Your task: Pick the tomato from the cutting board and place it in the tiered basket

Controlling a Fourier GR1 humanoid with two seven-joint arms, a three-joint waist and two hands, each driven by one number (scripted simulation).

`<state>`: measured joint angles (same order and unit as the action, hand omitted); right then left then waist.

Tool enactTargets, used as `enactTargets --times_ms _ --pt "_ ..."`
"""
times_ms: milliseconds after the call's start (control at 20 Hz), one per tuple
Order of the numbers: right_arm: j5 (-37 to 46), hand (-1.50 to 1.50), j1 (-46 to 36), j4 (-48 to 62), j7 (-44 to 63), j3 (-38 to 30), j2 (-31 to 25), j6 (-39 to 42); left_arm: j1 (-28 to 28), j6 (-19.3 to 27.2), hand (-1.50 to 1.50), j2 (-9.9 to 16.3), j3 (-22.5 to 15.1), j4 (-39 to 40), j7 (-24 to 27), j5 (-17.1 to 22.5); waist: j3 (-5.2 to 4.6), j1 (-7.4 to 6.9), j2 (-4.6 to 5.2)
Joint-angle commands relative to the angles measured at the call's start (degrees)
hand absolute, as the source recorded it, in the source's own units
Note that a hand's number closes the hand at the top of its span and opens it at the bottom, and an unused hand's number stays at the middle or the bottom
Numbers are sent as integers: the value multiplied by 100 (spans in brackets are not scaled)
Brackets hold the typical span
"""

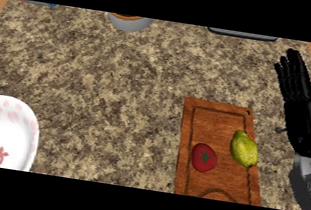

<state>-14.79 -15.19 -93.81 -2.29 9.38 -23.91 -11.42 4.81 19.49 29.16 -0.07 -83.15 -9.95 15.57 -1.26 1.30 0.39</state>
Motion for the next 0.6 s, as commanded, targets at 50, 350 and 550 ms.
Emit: enactTargets --times_ms 50,350,550 --pt "337 150 631 -543 -198 -316 -219 -181 -26 -296 0 -374 -214 311 467 -129 123 -60 -49" --pt "1134 -150 1341 115 606 -1446 -218 -2216 98 -11 0 -963 -844 80 677 -433 96 563 -43" --pt "587 -150 1951 -560 -221 -1695 947 -2792 197 143 0 -1424 -1350 107 908 -749 129 186 -65"
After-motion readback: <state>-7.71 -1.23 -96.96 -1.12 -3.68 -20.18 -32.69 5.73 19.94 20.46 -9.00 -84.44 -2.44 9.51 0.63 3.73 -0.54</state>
